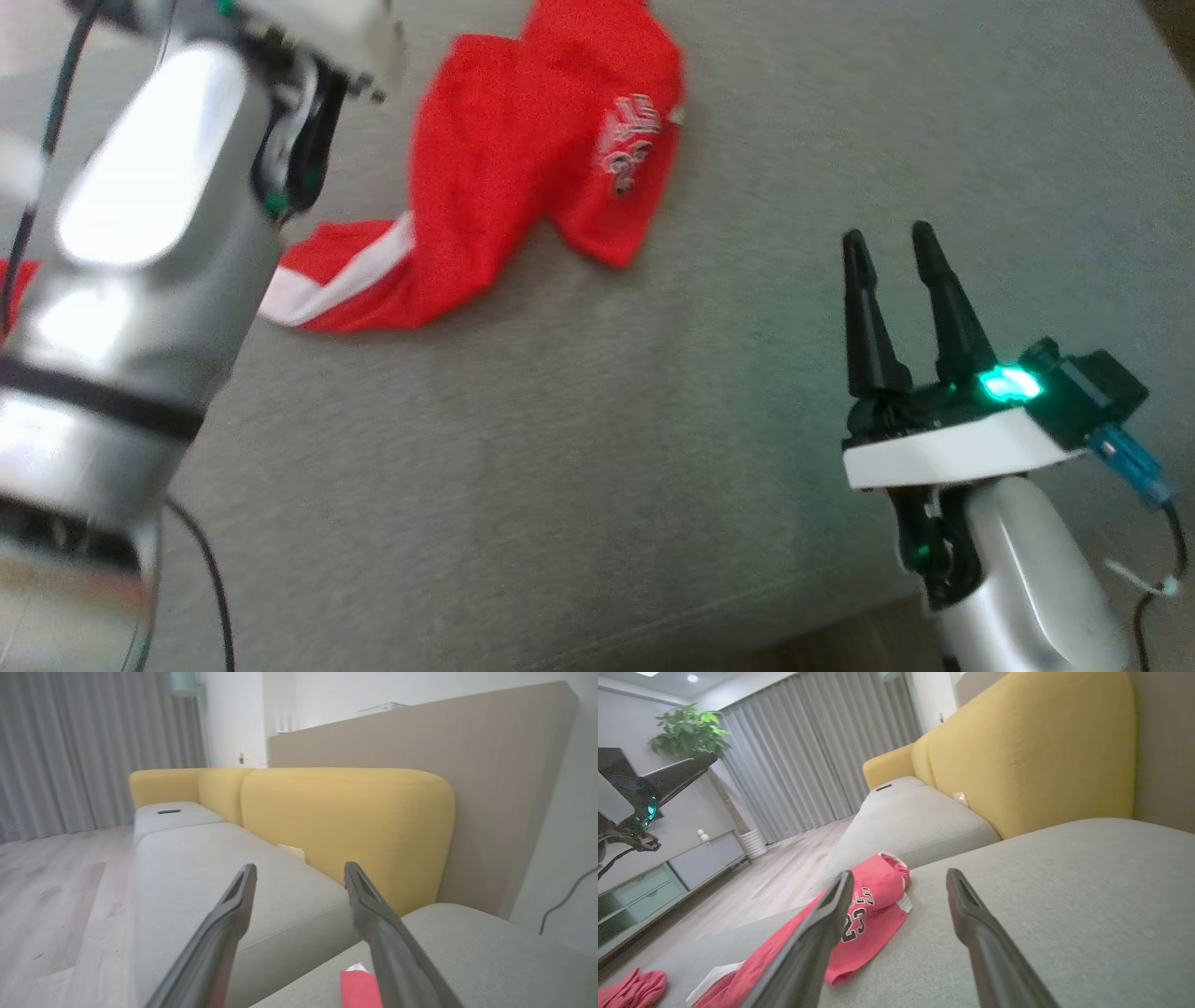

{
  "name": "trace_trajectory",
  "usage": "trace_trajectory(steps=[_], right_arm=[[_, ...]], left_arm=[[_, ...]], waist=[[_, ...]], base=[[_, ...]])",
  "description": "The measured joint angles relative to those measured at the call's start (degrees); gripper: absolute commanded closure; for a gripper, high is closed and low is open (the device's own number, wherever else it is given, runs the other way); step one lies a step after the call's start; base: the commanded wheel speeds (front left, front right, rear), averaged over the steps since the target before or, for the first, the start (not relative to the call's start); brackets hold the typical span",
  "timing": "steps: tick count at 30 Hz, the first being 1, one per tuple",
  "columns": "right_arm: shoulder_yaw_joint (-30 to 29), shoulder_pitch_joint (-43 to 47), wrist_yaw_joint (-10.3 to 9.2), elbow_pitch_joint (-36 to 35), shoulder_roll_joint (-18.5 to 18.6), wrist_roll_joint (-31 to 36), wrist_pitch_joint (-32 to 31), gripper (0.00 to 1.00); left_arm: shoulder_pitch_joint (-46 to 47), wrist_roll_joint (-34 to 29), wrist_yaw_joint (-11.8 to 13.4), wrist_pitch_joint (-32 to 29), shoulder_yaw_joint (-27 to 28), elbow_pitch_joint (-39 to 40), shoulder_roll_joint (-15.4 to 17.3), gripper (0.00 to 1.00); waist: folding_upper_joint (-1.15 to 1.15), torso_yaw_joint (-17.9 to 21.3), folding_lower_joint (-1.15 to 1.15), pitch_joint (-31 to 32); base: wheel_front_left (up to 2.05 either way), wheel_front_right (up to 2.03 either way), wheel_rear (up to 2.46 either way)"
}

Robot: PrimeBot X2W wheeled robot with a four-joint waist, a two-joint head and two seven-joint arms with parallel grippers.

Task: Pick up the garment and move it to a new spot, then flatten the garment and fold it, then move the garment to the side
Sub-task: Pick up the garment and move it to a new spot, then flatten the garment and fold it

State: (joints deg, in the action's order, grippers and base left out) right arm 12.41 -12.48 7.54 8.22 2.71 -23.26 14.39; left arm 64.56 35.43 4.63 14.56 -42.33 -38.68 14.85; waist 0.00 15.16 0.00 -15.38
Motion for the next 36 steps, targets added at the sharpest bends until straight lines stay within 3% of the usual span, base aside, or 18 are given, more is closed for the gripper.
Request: trace_trajectory(steps=[7, 13, 19, 28, 36], right_arm=[[-2.96, 3.89, 0.0, 1.62, -0.02, 3.67, 0.01, 0.0], [-4.65, 6.76, 0.0, 2.47, -0.02, 4.9, 0.01, 0.0], [-5.22, 8.82, 0.0, 2.91, -0.04, 5.15, 0.01, 0.0], [-4.64, 9.78, 0.0, 3.14, -0.04, 5.12, 0.01, 0.0], [-3.94, 9.72, 0.0, 3.13, -0.04, 5.12, 0.01, 0.0]], left_arm=[[-18.93, -3.46, 1.49, 0.14, 8.17, 14.58, 3.58, 0.0], [-37.38, -6.0, 1.48, 0.13, 12.05, 22.87, 3.3, 0.0], [-50.2, -9.09, 1.42, 0.13, 15.35, 25.74, 0.59, 0.0], [-56.34, -14.17, -0.36, 0.13, 20.71, 27.02, -4.48, 0.0], [-55.28, -18.78, -3.75, 0.13, 20.83, 21.51, -4.64, 0.0]], waist=[[0.0, -7.36, -0.01, 3.4], [0.0, -12.57, -0.01, 7.34], [0.0, -15.64, -0.02, 10.99], [0.0, -16.07, -0.01, 12.26], [0.0, -14.53, 0.0, 10.47]], base=[[0.0, 0.0, 0.0], [0.0, 0.0, 0.0], [0.0, 0.0, 0.0], [0.0, 0.0, 0.0], [0.0, 0.0, 0.0]])
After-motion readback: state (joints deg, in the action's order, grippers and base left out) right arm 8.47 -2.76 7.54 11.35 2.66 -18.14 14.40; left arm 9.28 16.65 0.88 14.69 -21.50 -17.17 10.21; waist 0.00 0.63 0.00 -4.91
